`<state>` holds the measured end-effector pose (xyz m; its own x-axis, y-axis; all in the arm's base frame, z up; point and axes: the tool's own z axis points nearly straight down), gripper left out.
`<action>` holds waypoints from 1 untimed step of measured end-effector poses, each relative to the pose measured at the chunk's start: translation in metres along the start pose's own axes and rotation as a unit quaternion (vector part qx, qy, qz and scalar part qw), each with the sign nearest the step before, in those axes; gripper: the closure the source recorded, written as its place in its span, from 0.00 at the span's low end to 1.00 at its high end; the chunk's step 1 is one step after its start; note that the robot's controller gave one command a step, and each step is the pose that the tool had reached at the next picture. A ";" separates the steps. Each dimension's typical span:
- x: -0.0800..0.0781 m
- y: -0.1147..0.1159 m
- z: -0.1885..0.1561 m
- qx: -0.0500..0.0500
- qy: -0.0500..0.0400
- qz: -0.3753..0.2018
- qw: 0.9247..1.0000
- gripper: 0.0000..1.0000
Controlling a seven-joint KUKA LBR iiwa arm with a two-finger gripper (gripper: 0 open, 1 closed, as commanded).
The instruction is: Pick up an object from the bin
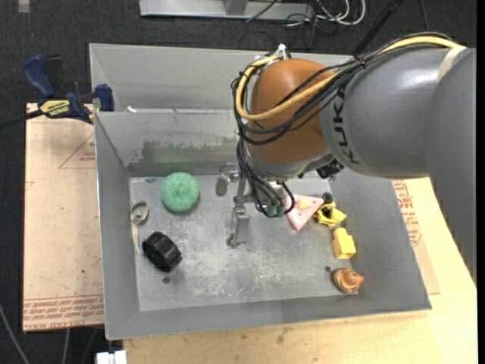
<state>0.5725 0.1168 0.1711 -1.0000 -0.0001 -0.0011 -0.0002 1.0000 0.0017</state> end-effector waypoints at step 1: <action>-0.043 0.044 0.060 -0.001 -0.005 -0.037 0.999 0.00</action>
Offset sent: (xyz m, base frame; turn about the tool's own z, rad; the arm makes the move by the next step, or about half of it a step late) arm 0.0786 0.0616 -0.0532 -0.1006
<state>0.6152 0.1605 0.1114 -0.9972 -0.0739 -0.0117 -0.0739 0.9973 0.0026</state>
